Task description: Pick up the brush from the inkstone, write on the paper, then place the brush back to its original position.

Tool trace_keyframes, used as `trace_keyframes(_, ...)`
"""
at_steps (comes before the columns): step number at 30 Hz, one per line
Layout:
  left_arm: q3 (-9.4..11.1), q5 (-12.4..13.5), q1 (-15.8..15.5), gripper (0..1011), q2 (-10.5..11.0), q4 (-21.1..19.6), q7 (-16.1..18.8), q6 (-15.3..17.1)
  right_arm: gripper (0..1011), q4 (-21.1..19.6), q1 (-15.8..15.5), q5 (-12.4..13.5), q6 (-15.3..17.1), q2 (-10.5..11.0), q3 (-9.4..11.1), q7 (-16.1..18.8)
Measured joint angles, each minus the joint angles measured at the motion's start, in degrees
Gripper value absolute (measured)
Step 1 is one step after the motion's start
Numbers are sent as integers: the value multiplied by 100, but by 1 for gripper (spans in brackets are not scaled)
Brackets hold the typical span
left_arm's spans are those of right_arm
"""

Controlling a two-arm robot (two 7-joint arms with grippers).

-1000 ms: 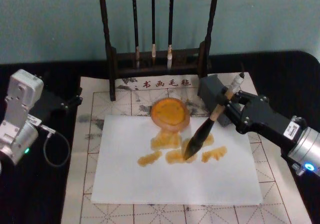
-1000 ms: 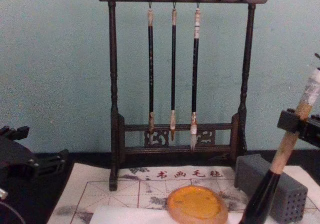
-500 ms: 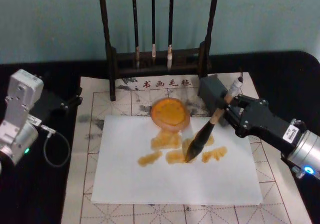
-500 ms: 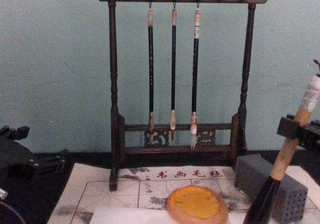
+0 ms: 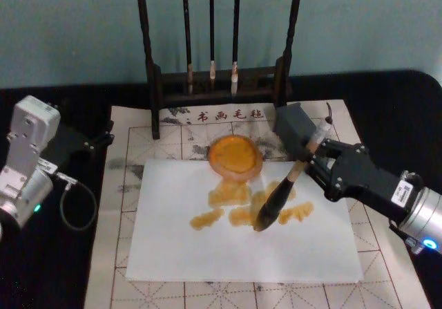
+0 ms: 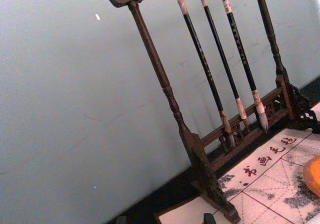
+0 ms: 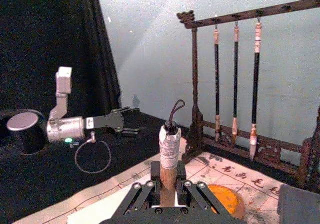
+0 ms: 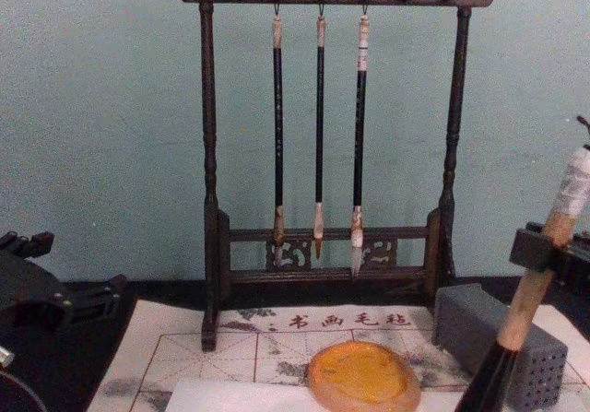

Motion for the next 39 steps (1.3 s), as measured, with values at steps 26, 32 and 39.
trace_keyframes(26, 0, 0, 0, 1001, 0, 0, 0, 0, 195, -378, -246, 17, -32, 291, -61, 265)
trace_keyframes(32, 0, 0, 0, 1001, 0, 0, 0, 0, 195, -476, -299, 78, -60, 351, -52, 326)
trace_keyframes(39, 0, -1, 0, 1001, 0, 0, 0, 0, 194, -554, -317, 140, -91, 391, -26, 363)
